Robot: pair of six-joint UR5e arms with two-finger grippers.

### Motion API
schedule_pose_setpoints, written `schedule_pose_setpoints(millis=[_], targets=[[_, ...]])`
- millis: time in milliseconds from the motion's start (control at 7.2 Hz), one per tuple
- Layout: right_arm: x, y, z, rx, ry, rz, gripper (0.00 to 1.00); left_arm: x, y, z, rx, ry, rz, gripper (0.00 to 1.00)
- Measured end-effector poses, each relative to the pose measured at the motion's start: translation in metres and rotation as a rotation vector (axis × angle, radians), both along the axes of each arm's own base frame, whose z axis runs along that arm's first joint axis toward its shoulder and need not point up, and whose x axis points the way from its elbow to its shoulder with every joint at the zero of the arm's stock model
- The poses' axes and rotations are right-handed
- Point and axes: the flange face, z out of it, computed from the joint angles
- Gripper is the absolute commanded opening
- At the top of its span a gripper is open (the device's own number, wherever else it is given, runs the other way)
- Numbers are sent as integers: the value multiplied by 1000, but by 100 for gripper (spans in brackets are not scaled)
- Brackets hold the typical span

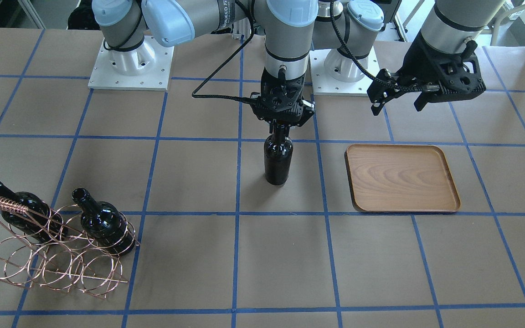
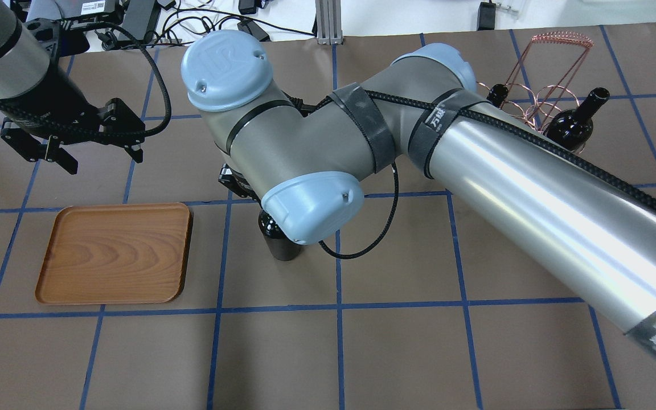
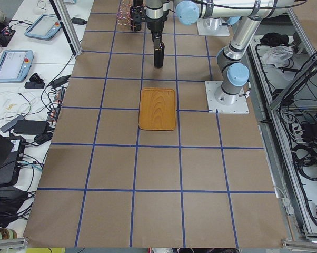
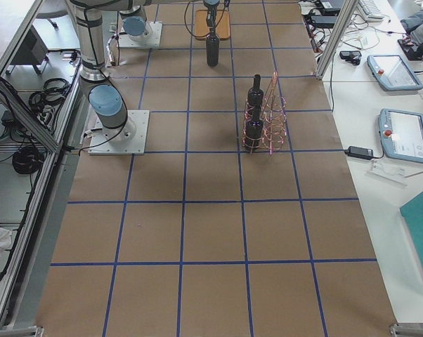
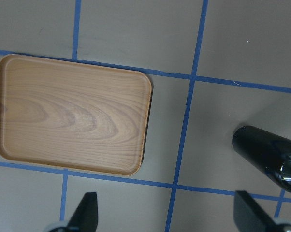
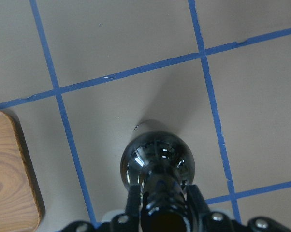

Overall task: Take wine from basket and place on tray
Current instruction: 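Carry the bottle toward the tray and stand it upright on the table, then raise the right gripper back over the rack while the left gripper reaches toward the bottle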

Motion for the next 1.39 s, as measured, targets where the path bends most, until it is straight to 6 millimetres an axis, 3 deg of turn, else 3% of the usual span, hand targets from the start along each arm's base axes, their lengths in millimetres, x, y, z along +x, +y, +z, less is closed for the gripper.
schedule_pose_setpoints(millis=[278,417,556,694,833,972,1111,1250,1389], targets=[[7,-2,10,5,-45,-10,100,2,-2,-3,5,3,3,100],[1,-13,29,-23,-67,3,100,0,-2,-6,9,11,3,100],[-28,-37,54,-54,-69,34,100,-4,-2,-8,10,17,-1,100],[-80,-60,78,-57,-41,79,100,-7,-1,-8,10,18,-8,100],[-146,-77,102,-41,-5,148,100,-17,1,-6,7,17,-26,100],[-215,-86,124,-25,29,215,100,-41,5,-5,1,12,-74,100],[-271,-89,139,-11,64,268,100,-73,10,-5,-10,10,-136,100],[-307,-91,146,2,92,303,100,-104,16,-6,-22,14,-187,100],[-323,-90,148,8,108,318,100,-131,21,-10,-27,17,-235,100]])
